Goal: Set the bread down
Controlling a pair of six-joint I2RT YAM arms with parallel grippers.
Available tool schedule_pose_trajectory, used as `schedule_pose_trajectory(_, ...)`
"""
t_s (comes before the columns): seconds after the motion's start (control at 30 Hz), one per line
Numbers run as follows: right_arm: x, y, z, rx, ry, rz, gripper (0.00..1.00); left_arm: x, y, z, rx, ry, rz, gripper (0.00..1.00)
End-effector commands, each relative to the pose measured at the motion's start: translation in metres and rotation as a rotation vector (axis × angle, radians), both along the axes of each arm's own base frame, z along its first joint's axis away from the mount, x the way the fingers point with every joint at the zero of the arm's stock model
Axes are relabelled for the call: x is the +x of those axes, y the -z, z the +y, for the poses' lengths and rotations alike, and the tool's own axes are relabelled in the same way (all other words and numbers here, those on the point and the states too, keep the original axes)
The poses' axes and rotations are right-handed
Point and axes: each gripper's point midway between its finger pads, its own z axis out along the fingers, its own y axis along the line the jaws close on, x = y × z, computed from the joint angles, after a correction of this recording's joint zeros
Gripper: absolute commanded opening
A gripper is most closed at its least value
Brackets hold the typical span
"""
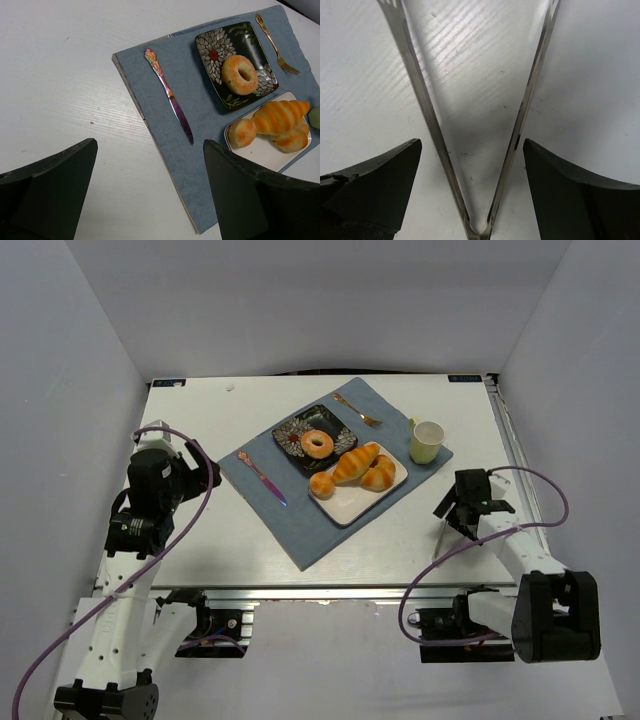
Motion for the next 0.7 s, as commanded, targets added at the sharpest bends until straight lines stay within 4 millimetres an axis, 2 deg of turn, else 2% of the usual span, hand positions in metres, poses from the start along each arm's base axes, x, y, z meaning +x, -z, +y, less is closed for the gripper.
schedule_pose_trajectory(0.0, 0.011, -0.043, -0.004, -0.014, 0.018, -0.085, 0.89, -0.002, -0.005, 0.001, 0.0, -0.009, -0.01, 0.98)
schedule_pose_trajectory(0.07, 0.021, -0.082, -0.004, -0.017, -0.002, -0.188, 0.89, -0.002, -0.005, 0.001, 0.0, -0.01, -0.01, 0.98)
schedule_pose_trajectory(0.1, 0.02, -0.094, -0.003, -0.023, -0.038, -0.204, 0.89, -0.002, -0.004, 0.002, 0.001, -0.011, -0.007, 0.98)
schedule_pose_trajectory(0.17, 0.024, -0.135, -0.001, -0.023, -0.063, -0.304, 0.89, -0.001, -0.003, 0.001, -0.005, -0.013, -0.009, 0.98)
schedule_pose_trajectory(0.27, 0.018, -0.175, 0.0, -0.02, -0.085, -0.389, 0.9, 0.003, -0.003, -0.002, -0.023, -0.004, -0.014, 0.98)
schedule_pose_trajectory(0.33, 0.015, -0.191, -0.001, -0.024, -0.088, -0.422, 0.89, 0.004, -0.003, -0.003, -0.03, -0.002, -0.014, 0.98)
schedule_pose_trajectory(0.37, 0.012, -0.207, -0.001, -0.031, -0.1, -0.461, 0.89, 0.004, -0.002, -0.004, -0.03, 0.002, -0.014, 0.98)
schedule_pose_trajectory(0.47, 0.006, -0.228, -0.004, -0.05, -0.104, -0.54, 0.89, 0.004, -0.001, -0.003, -0.026, -0.001, -0.009, 0.98)
schedule_pose_trajectory(0.57, 0.002, -0.24, -0.004, -0.055, -0.118, -0.613, 0.89, 0.003, -0.001, -0.003, -0.027, -0.001, -0.011, 0.98)
schedule_pose_trajectory(0.67, -0.002, -0.242, -0.001, -0.05, -0.143, -0.656, 0.89, 0.005, 0.001, -0.004, -0.03, -0.002, -0.016, 0.98)
